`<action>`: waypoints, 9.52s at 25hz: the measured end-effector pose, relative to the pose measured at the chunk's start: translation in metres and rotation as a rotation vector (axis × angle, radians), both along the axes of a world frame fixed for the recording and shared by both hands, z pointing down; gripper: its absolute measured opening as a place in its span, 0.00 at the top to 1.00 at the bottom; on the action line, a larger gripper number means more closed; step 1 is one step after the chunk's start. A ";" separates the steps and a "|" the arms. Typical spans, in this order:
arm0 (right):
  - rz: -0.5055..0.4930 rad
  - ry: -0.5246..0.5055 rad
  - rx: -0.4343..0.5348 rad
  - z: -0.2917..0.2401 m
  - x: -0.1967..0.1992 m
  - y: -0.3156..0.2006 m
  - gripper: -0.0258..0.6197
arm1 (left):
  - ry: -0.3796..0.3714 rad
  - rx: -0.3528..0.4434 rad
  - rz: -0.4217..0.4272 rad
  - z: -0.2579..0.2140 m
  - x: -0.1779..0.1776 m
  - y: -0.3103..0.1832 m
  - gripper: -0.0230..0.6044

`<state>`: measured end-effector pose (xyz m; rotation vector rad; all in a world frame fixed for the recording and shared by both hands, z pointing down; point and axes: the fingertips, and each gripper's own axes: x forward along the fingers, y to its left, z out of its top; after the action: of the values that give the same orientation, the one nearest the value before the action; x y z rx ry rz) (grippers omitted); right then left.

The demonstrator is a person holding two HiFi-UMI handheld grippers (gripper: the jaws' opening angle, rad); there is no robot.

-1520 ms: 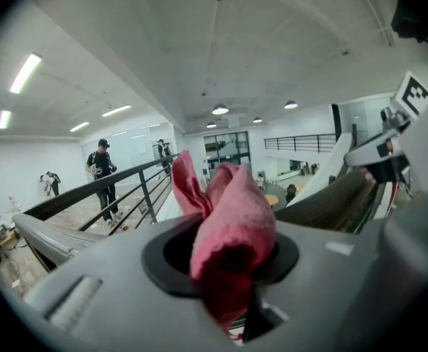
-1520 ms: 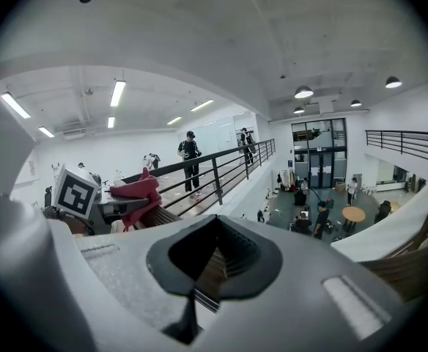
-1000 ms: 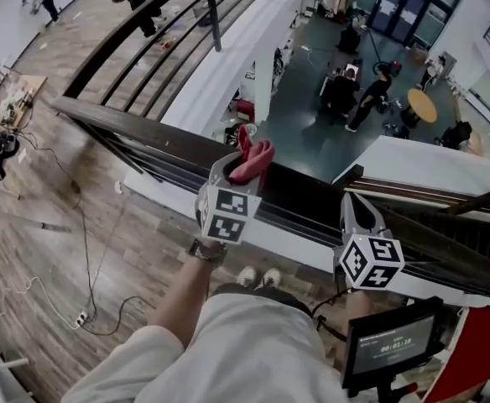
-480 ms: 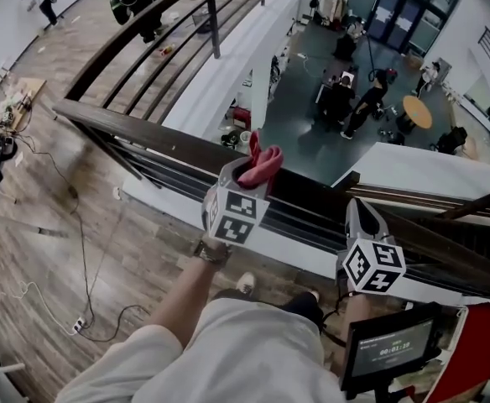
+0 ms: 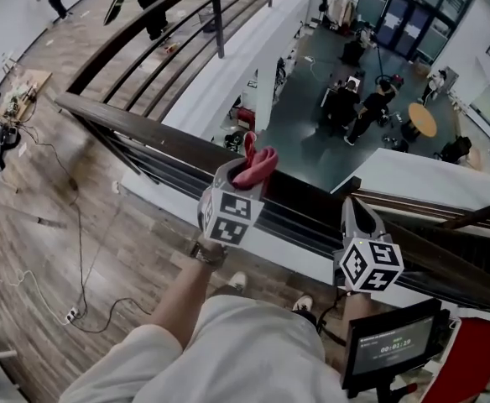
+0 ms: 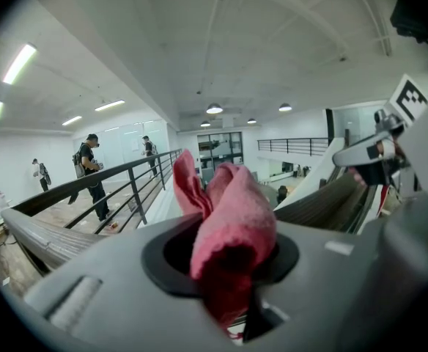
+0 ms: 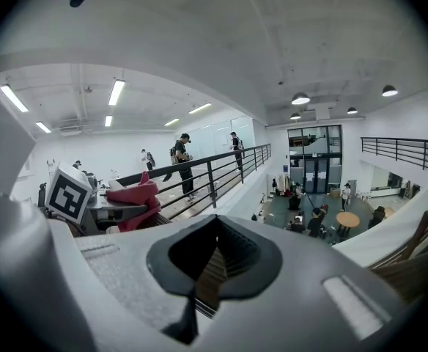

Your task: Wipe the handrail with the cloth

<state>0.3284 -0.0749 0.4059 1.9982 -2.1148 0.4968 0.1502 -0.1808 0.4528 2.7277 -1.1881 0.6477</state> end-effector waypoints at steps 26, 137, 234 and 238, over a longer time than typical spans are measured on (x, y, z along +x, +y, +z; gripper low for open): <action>-0.056 -0.018 0.005 0.003 0.054 0.025 0.96 | -0.026 0.029 -0.045 -0.008 0.045 0.026 0.77; 0.076 0.037 -0.013 0.001 0.257 0.166 0.96 | -0.035 -0.007 0.044 0.008 0.244 0.142 0.77; -0.053 0.008 -0.013 0.011 0.329 0.212 0.96 | -0.115 -0.025 0.309 0.018 0.477 0.284 0.77; -0.025 0.030 0.000 0.012 0.321 0.200 0.96 | -0.126 -0.024 0.335 0.019 0.468 0.276 0.77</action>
<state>0.6496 0.1253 0.4175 1.9643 -2.1193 0.4595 0.6184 0.0951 0.4719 2.9290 -0.7381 0.8734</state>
